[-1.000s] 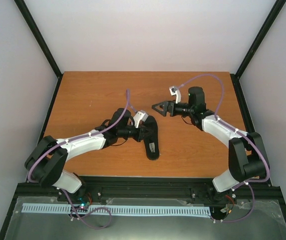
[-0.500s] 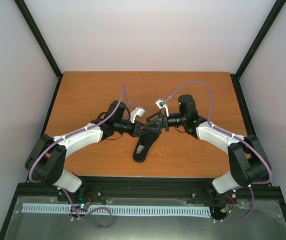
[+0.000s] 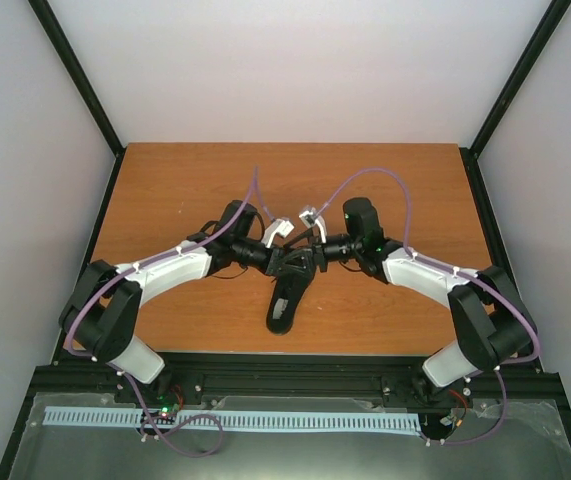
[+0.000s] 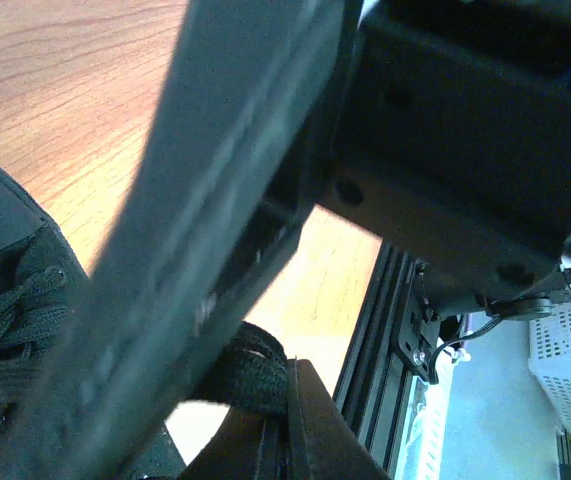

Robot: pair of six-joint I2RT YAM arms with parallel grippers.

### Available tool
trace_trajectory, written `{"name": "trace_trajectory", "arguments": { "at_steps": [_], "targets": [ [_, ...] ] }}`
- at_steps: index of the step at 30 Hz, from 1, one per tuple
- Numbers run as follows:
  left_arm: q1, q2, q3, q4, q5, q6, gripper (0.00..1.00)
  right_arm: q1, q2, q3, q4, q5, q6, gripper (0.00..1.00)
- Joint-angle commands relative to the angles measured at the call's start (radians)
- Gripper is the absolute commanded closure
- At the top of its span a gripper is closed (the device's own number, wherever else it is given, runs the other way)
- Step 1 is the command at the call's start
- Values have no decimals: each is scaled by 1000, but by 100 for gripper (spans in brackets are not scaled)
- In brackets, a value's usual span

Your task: Tie the shoes

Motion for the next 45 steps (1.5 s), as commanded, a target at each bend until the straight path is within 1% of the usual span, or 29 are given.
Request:
{"name": "trace_trajectory", "arguments": {
  "at_steps": [1, 5, 8, 13, 15, 21, 32, 35, 36, 40, 45],
  "targets": [
    [6, 4, 35, 36, 40, 18, 99, 28, 18, -51, 37, 2, -24, 7],
    [6, -8, 22, 32, 31, 18, 99, 30, 51, -80, 47, -15, -17, 14],
    [6, -17, 12, 32, 29, 10, 99, 29, 64, -96, 61, -35, -13, 24],
    [7, -28, 6, 32, 17, -7, 99, 32, 56, -107, 27, -31, -44, 31],
    [7, -32, 7, 29, 7, -16, 99, 31, 58, -115, 21, -27, -50, 35],
    [9, -32, 10, 24, -23, -46, 99, 31, 56, -154, 42, -3, -46, 41],
    [12, -29, 6, 42, -23, -72, 99, 31, 52, -176, 74, 59, -26, 62],
    [12, -27, 5, 47, -22, -75, 98, 31, 50, -185, 101, 88, -10, 72],
    [12, -26, 5, 47, -26, -75, 98, 31, 48, -188, 108, 100, -3, 79],
    [12, -25, 4, 42, -53, -69, 98, 31, 33, -204, 130, 142, 19, 96],
    [12, -51, -13, 32, -158, -30, 90, 31, 12, -231, 148, 183, 38, 97]
  ]
}}
